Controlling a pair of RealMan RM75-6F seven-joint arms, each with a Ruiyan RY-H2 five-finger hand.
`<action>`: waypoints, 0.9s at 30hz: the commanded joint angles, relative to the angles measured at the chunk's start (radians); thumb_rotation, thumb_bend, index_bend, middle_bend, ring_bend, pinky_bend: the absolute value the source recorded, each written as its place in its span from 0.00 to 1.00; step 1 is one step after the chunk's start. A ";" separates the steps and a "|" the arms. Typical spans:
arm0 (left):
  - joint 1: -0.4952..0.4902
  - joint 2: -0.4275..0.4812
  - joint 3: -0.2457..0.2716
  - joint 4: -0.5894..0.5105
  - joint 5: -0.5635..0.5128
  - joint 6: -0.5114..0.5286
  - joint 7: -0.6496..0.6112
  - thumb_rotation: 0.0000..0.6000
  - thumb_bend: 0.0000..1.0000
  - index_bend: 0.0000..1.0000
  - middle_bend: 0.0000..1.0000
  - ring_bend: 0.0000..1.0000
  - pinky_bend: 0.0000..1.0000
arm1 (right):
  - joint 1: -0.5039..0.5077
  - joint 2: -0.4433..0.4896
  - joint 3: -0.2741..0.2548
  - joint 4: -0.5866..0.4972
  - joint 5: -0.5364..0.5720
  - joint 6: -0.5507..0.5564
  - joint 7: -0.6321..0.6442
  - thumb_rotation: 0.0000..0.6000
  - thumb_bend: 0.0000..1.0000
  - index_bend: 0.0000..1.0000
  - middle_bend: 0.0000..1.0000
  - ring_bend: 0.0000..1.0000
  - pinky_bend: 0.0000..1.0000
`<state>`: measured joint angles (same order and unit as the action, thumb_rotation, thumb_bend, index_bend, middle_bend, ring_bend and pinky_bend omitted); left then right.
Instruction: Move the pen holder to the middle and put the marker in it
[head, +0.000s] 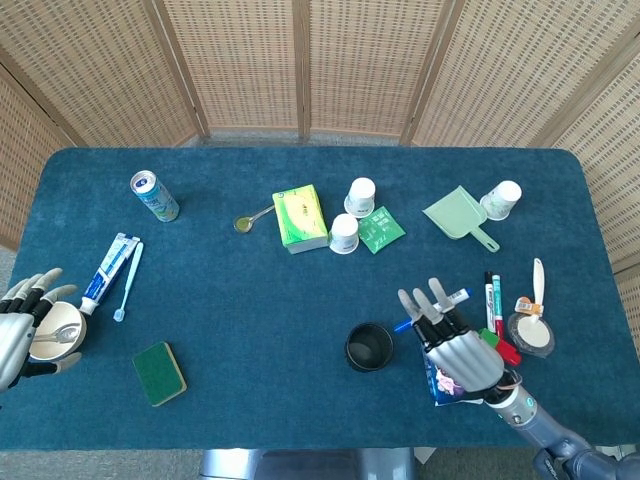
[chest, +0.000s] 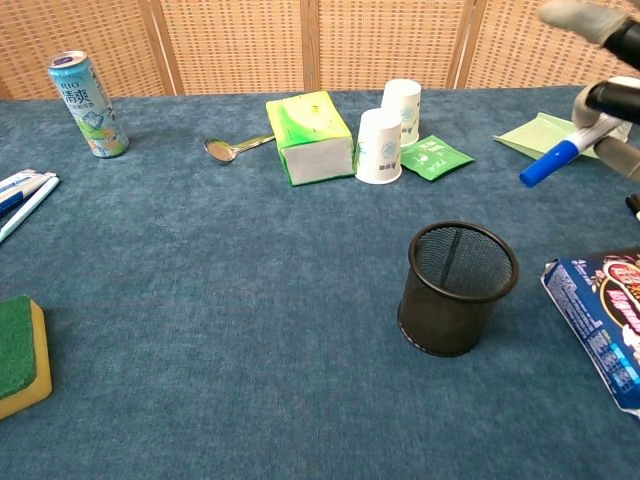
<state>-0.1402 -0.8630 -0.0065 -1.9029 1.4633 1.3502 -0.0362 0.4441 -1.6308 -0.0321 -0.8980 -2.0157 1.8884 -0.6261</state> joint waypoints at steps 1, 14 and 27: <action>0.000 -0.001 0.000 0.001 -0.001 -0.001 0.001 1.00 0.09 0.19 0.00 0.00 0.05 | 0.006 -0.005 0.000 0.014 -0.015 -0.006 -0.013 1.00 0.41 0.62 0.12 0.00 0.15; -0.004 0.001 0.002 0.002 0.003 -0.010 -0.002 1.00 0.09 0.19 0.00 0.00 0.06 | 0.031 -0.014 -0.023 0.041 -0.101 -0.049 -0.104 1.00 0.42 0.63 0.13 0.00 0.15; -0.003 -0.001 0.001 -0.001 0.000 -0.007 0.004 1.00 0.09 0.19 0.00 0.00 0.06 | 0.035 -0.057 -0.042 0.108 -0.135 -0.084 -0.155 1.00 0.43 0.63 0.13 0.00 0.15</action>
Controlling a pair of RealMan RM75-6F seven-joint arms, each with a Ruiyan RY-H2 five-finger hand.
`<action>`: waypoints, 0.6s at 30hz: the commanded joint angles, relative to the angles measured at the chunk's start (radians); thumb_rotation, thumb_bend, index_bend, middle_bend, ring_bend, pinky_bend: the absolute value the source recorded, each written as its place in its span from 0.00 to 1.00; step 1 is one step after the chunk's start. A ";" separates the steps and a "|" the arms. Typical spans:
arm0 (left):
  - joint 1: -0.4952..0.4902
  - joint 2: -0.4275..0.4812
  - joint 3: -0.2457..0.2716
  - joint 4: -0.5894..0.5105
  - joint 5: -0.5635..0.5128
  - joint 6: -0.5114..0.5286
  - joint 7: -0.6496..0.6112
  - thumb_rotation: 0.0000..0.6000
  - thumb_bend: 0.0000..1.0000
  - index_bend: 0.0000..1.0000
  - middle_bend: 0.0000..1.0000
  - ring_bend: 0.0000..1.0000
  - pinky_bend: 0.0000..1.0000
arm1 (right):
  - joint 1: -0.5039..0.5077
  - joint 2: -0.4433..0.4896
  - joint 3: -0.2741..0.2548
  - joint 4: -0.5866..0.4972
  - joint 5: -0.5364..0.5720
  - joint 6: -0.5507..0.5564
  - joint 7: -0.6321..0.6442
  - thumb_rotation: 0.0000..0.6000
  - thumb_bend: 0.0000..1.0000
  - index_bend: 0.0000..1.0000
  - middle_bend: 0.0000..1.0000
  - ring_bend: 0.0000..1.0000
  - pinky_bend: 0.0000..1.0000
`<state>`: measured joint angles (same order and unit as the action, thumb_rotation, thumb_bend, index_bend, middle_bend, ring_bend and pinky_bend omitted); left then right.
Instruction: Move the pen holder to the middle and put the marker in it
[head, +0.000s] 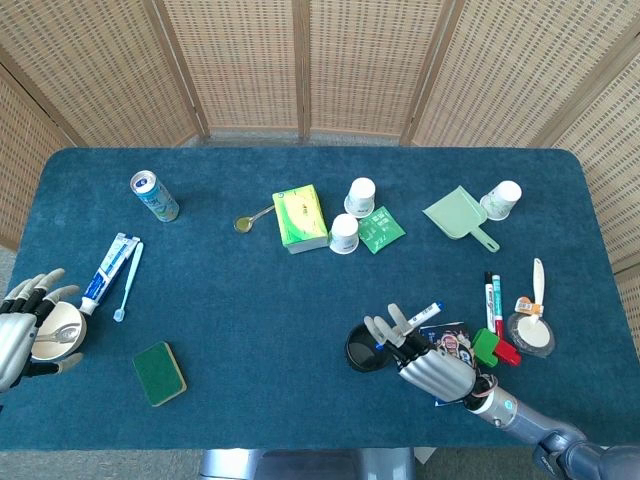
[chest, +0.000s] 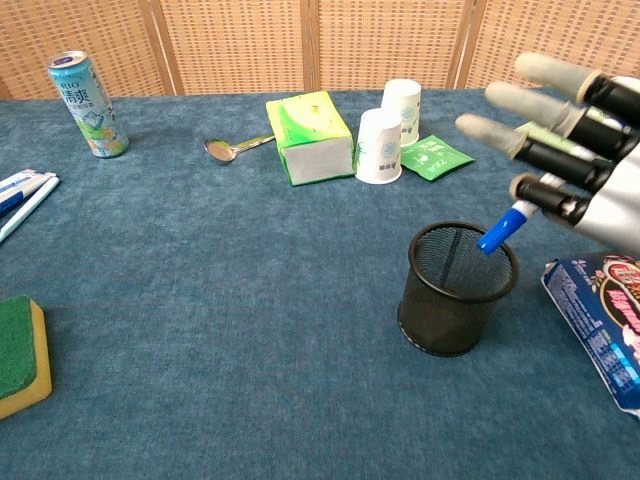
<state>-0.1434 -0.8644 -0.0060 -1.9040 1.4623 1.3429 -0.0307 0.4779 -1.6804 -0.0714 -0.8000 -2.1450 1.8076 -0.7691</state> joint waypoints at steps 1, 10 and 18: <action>0.000 0.000 0.000 0.001 0.001 0.000 -0.002 1.00 0.09 0.19 0.00 0.00 0.06 | 0.001 -0.010 -0.002 0.014 -0.006 -0.007 -0.020 1.00 0.44 0.63 0.13 0.00 0.15; 0.001 0.002 -0.003 0.007 -0.004 0.004 -0.011 1.00 0.09 0.19 0.00 0.00 0.06 | 0.001 -0.022 -0.005 0.028 -0.013 -0.029 -0.087 1.00 0.46 0.63 0.13 0.00 0.14; 0.001 0.004 -0.006 0.010 -0.006 0.004 -0.019 1.00 0.09 0.19 0.00 0.00 0.06 | -0.010 -0.018 -0.016 0.017 -0.023 -0.037 -0.143 1.00 0.50 0.57 0.08 0.00 0.11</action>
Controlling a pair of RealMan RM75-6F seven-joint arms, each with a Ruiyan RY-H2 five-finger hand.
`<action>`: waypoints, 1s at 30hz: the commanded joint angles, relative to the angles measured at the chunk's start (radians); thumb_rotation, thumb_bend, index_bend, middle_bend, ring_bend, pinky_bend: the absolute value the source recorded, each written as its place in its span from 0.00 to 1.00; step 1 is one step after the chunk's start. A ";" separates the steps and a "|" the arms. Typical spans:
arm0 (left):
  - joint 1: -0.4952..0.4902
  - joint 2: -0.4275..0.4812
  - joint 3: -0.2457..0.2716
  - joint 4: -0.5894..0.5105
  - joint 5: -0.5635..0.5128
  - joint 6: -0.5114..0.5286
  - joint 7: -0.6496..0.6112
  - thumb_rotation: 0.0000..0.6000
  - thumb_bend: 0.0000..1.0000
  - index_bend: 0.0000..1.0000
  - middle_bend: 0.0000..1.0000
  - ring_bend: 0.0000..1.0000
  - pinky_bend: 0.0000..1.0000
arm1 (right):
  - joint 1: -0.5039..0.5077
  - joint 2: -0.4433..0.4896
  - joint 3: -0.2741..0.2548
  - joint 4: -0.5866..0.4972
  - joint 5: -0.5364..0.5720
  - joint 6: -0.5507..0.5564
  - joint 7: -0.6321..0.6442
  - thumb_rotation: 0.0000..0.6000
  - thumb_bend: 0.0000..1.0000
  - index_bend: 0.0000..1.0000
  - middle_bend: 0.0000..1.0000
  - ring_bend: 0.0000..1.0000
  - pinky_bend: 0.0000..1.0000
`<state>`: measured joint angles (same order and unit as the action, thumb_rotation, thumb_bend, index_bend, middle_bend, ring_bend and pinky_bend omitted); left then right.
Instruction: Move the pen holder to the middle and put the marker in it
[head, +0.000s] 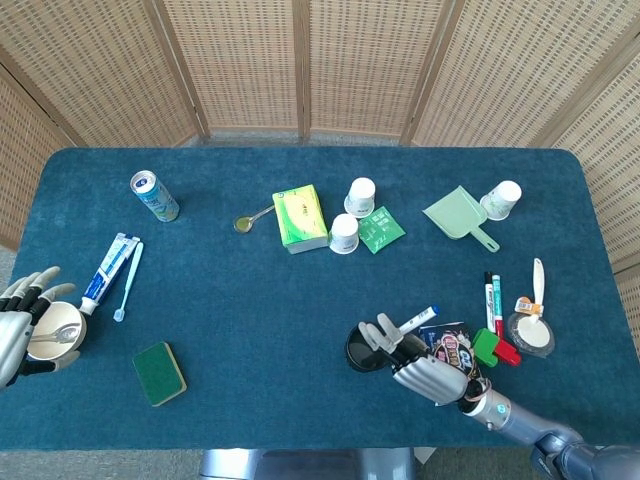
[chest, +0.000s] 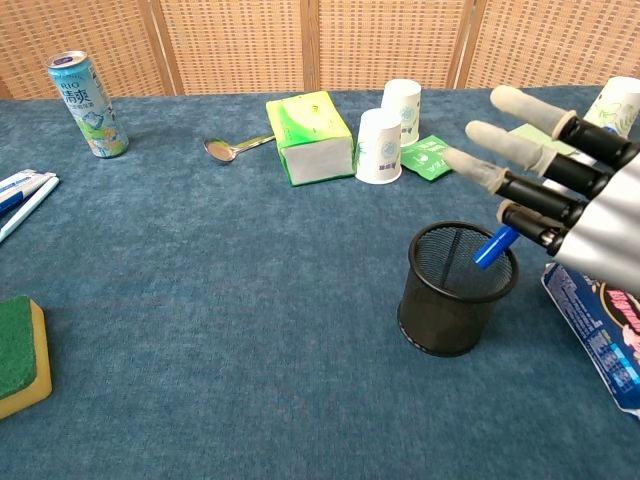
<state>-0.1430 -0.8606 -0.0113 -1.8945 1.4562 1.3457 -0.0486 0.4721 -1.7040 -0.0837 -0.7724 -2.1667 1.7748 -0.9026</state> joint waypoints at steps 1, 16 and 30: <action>0.001 0.000 0.000 0.001 0.000 0.001 -0.002 1.00 0.09 0.19 0.00 0.00 0.06 | -0.005 0.010 -0.004 -0.018 0.000 -0.008 -0.010 1.00 0.50 0.51 0.06 0.00 0.10; 0.004 -0.001 0.002 0.000 0.006 0.006 0.002 1.00 0.09 0.19 0.00 0.00 0.06 | -0.024 0.032 -0.001 -0.081 -0.005 -0.014 -0.052 1.00 0.49 0.13 0.00 0.00 0.04; 0.003 0.000 0.001 0.000 0.006 0.005 -0.002 1.00 0.09 0.19 0.00 0.00 0.06 | 0.012 0.117 0.076 -0.139 0.021 0.051 0.031 1.00 0.49 0.09 0.00 0.00 0.02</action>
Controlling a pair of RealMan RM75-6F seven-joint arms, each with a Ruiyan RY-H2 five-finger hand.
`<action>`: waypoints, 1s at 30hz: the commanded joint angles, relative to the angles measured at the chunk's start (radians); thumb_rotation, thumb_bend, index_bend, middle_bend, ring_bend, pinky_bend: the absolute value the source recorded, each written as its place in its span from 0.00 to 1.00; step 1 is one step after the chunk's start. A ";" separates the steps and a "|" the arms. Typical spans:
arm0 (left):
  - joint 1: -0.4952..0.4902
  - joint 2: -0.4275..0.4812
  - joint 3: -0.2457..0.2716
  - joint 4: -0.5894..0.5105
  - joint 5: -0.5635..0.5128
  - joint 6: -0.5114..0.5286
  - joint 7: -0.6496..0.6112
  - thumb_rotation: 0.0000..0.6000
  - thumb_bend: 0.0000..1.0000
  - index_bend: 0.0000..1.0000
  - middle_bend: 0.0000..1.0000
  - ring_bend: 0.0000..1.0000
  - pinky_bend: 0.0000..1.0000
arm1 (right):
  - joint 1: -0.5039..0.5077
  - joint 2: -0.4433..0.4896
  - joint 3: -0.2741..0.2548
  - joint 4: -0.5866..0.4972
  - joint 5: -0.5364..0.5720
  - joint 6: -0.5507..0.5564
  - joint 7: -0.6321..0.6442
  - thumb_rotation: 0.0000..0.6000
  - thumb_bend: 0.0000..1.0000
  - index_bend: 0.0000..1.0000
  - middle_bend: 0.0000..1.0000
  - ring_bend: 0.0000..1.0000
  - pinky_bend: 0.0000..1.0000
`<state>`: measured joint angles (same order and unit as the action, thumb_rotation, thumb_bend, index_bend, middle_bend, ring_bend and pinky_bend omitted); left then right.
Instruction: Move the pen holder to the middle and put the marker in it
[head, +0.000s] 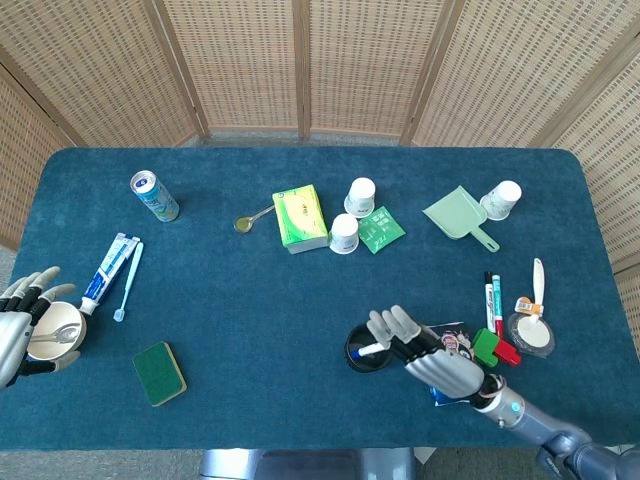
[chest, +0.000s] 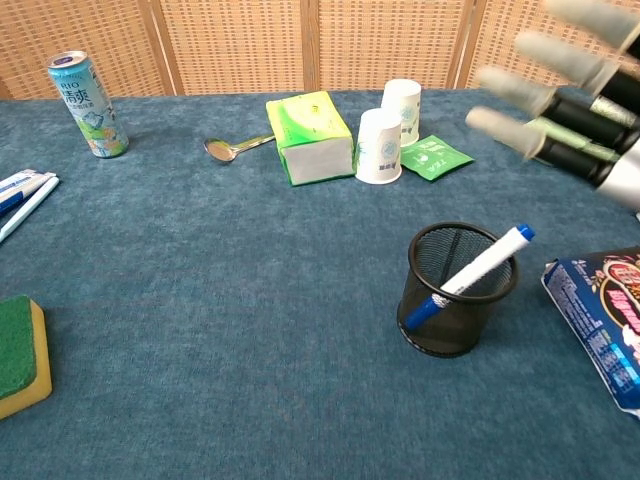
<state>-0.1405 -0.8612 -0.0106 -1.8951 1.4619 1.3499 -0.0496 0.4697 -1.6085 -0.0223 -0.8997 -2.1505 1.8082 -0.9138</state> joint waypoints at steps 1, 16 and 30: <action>0.001 0.001 0.000 0.001 0.001 0.002 -0.003 1.00 0.09 0.19 0.00 0.00 0.06 | 0.017 0.027 0.017 -0.011 0.007 0.022 0.058 1.00 0.49 0.10 0.00 0.00 0.02; 0.018 0.018 0.014 0.008 0.053 0.032 -0.051 1.00 0.09 0.19 0.00 0.00 0.06 | 0.061 0.241 0.096 0.077 0.277 -0.020 0.830 1.00 0.39 0.16 0.07 0.00 0.20; 0.040 0.024 0.030 0.016 0.083 0.063 -0.068 1.00 0.09 0.19 0.00 0.00 0.06 | -0.071 0.478 0.070 -0.404 0.534 -0.256 1.078 1.00 0.16 0.16 0.08 0.01 0.16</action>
<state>-0.1026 -0.8371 0.0178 -1.8804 1.5424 1.4097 -0.1173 0.4474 -1.2112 0.0548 -1.1735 -1.6874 1.6155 0.1521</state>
